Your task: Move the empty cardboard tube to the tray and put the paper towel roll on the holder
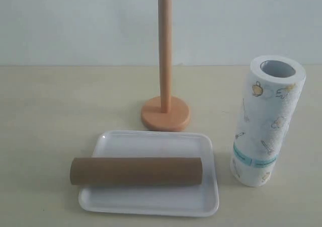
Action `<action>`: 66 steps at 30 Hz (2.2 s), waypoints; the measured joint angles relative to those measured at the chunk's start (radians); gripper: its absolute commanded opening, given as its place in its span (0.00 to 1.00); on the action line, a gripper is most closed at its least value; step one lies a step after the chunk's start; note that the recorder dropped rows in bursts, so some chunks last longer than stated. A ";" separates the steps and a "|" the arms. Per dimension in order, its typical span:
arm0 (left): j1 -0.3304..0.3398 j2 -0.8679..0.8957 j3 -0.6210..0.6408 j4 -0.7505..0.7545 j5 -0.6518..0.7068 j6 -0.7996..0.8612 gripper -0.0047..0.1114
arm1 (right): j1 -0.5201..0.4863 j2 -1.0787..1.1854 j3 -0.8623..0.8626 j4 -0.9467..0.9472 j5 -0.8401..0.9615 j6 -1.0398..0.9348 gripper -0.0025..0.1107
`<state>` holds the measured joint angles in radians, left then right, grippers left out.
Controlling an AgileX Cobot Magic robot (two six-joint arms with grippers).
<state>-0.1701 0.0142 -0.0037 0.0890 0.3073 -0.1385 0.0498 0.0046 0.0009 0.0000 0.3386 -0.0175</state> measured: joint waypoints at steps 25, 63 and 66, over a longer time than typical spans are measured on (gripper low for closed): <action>0.139 -0.010 0.000 -0.034 0.007 0.091 0.08 | 0.000 0.000 0.000 0.000 0.000 0.000 0.02; 0.139 -0.010 0.000 -0.065 0.007 0.186 0.08 | 0.000 0.000 0.000 0.000 0.000 0.000 0.02; 0.139 -0.010 0.000 -0.065 0.007 0.186 0.08 | 0.000 0.000 0.000 -0.017 -0.008 -0.022 0.02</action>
<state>-0.0314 0.0038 -0.0037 0.0245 0.3140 0.0471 0.0498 0.0046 0.0009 -0.0165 0.3309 -0.0396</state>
